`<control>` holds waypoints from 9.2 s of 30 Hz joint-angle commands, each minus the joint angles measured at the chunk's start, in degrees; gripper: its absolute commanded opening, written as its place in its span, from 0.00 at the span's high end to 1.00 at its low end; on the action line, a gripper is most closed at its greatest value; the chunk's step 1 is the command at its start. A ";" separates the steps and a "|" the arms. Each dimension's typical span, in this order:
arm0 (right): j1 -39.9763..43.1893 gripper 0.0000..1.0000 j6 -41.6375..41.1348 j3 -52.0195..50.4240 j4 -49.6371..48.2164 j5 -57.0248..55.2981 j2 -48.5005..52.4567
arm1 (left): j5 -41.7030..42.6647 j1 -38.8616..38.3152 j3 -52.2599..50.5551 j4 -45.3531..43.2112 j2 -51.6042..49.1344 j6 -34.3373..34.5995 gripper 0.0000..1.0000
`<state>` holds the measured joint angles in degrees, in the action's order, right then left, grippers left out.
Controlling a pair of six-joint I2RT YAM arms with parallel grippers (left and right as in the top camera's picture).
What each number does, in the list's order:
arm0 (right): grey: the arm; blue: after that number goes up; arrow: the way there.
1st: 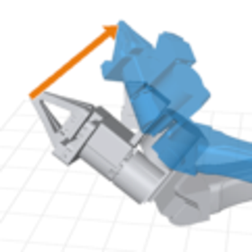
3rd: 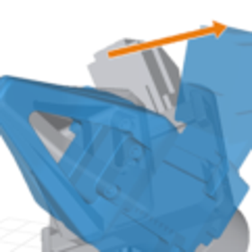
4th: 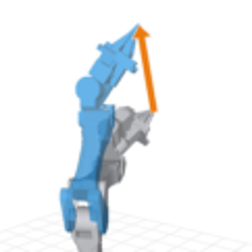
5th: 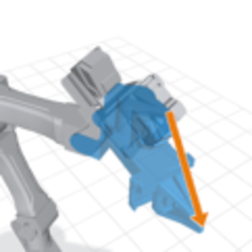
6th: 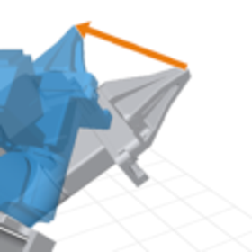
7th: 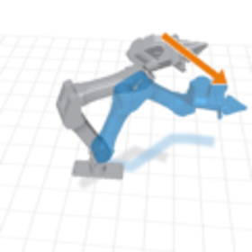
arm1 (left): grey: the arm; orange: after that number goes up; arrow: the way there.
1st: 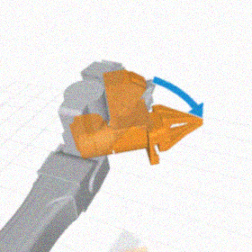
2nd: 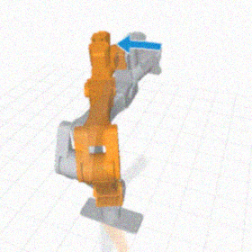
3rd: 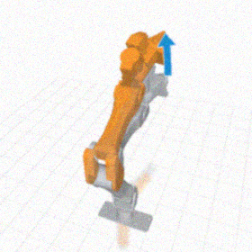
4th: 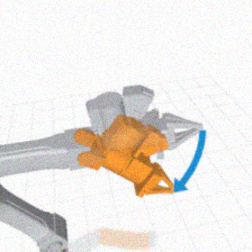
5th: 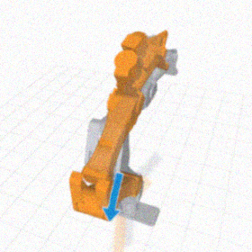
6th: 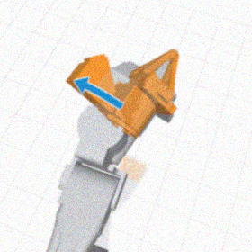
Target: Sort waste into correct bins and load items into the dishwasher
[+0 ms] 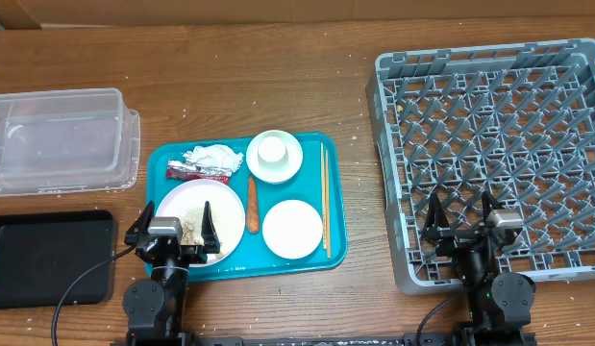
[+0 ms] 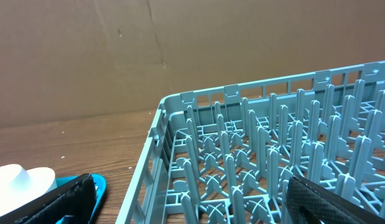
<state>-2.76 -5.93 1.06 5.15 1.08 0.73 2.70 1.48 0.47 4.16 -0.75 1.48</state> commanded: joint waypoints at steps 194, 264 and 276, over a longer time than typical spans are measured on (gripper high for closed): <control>-0.48 0.00 0.20 -0.59 -0.31 -0.39 -0.55 | -10.78 -0.81 102.75 75.30 -124.45 40.94 0.30; -0.48 0.00 0.20 -0.59 -0.31 -0.39 -0.55 | -3.76 -14.25 68.04 48.02 -107.60 32.98 0.40; -0.48 0.00 0.20 -0.59 -0.31 -0.39 -0.55 | -4.55 -15.67 68.04 48.17 -107.60 32.98 0.87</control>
<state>-2.79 -5.96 1.06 5.19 1.06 0.69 -1.08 -13.39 68.90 52.27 -107.92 34.44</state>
